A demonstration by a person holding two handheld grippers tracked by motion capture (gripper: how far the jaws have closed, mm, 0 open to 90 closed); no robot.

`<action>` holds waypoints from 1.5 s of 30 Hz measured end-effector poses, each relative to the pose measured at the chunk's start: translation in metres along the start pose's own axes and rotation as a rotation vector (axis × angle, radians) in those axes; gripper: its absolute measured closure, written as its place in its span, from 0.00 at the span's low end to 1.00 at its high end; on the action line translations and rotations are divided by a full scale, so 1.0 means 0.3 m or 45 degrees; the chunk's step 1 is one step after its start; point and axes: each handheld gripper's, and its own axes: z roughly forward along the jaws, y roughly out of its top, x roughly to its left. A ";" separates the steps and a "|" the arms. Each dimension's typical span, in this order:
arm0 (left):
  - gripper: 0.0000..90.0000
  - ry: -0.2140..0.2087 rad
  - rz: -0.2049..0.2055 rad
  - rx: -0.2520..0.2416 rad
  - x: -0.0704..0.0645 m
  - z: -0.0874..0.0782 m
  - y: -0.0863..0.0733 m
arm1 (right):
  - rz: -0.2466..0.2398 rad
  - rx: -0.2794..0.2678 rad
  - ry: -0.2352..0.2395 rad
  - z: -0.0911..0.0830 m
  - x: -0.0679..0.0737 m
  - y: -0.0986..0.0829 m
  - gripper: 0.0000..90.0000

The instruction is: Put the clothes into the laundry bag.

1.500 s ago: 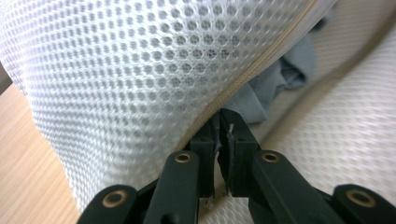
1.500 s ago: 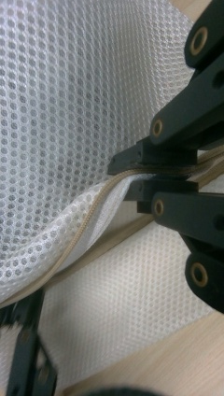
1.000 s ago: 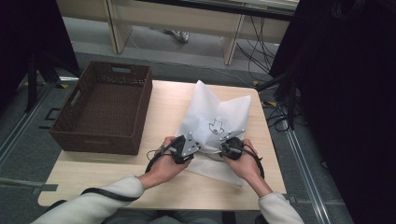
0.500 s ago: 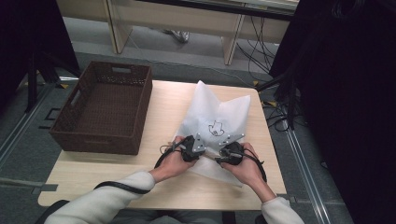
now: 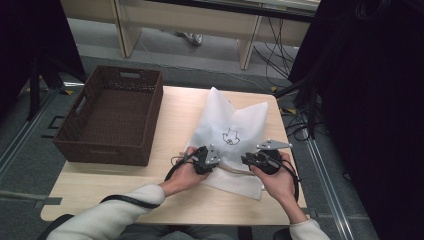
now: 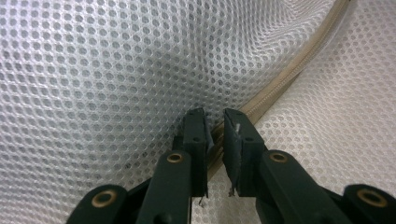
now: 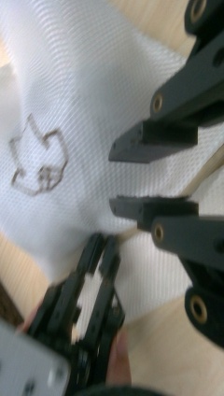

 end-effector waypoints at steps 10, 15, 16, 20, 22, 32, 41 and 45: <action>0.78 -0.027 -0.001 -0.111 0.005 -0.169 -0.020 | 0.051 -0.078 -0.079 0.020 -0.042 -0.024 0.76; 0.71 0.025 -0.017 -0.162 0.048 -0.313 -0.059 | 0.072 -0.136 -0.100 0.028 -0.032 -0.025 0.72; 0.69 0.045 -0.024 -0.174 0.063 -0.339 -0.073 | 0.062 -0.130 -0.100 0.027 -0.033 -0.026 0.70; 0.57 0.129 -0.087 -0.232 0.120 -0.434 -0.145 | 0.080 -0.113 -0.098 0.025 -0.031 -0.028 0.68; 0.53 0.174 -0.111 -0.268 0.147 -0.489 -0.188 | 0.053 -0.138 -0.120 0.026 -0.041 -0.029 0.67; 0.43 0.209 -0.206 -0.272 0.097 -0.661 -0.410 | 0.055 -0.152 -0.125 0.036 -0.039 -0.039 0.63; 0.39 0.167 -0.276 -0.272 0.091 -0.680 -0.447 | 0.007 -0.139 -0.164 0.052 -0.033 -0.052 0.61; 0.39 0.159 -0.266 -0.267 0.091 -0.678 -0.446 | 0.030 -0.126 -0.165 0.053 -0.024 -0.055 0.60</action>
